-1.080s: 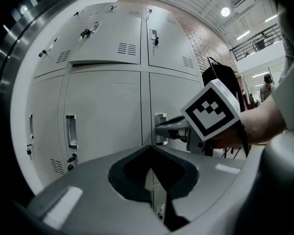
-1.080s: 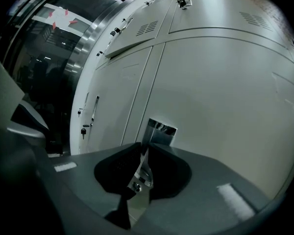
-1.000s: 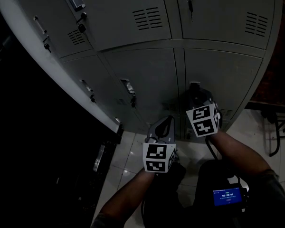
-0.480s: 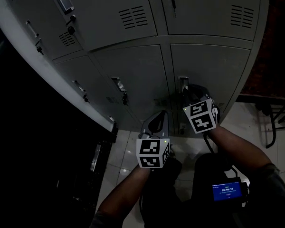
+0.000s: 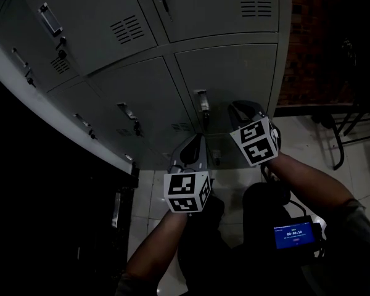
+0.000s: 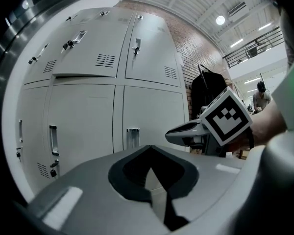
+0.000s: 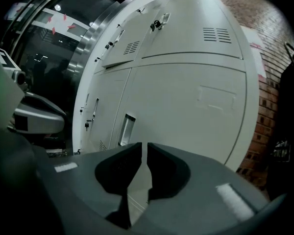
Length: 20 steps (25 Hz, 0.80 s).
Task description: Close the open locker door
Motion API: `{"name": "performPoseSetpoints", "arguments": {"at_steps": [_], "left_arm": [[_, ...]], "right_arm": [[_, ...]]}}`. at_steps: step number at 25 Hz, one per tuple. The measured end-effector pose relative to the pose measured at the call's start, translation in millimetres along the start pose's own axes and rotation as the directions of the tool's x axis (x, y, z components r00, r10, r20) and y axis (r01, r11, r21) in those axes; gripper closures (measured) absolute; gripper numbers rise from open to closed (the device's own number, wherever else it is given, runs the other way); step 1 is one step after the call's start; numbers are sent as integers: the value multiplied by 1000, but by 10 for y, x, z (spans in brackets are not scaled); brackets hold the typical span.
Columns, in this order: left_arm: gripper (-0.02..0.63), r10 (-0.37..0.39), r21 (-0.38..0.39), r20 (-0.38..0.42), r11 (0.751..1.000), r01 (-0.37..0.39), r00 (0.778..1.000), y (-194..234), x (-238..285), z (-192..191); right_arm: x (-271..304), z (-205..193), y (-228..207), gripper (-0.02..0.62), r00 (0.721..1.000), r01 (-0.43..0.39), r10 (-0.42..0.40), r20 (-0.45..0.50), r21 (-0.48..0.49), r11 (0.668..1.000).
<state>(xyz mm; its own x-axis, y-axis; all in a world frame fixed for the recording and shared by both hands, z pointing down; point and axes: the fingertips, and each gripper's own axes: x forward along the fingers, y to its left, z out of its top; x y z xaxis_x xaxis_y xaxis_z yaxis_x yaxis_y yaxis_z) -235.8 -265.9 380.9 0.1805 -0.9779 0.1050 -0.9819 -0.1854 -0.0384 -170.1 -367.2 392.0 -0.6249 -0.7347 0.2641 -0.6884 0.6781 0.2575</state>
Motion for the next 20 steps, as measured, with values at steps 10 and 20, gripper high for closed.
{"name": "performPoseSetpoints", "arguments": {"at_steps": [10, 20], "left_arm": [[604, -64, 24, -28, 998, 65, 998, -752, -222, -13], [604, -156, -2, -5, 988, 156, 988, -1571, -455, 81]], "right_arm": [[-1304, -368, -409, 578, 1000, 13, -14, 11, 98, 995], [-2377, -711, -701, 586, 999, 35, -41, 36, 156, 987]]}}
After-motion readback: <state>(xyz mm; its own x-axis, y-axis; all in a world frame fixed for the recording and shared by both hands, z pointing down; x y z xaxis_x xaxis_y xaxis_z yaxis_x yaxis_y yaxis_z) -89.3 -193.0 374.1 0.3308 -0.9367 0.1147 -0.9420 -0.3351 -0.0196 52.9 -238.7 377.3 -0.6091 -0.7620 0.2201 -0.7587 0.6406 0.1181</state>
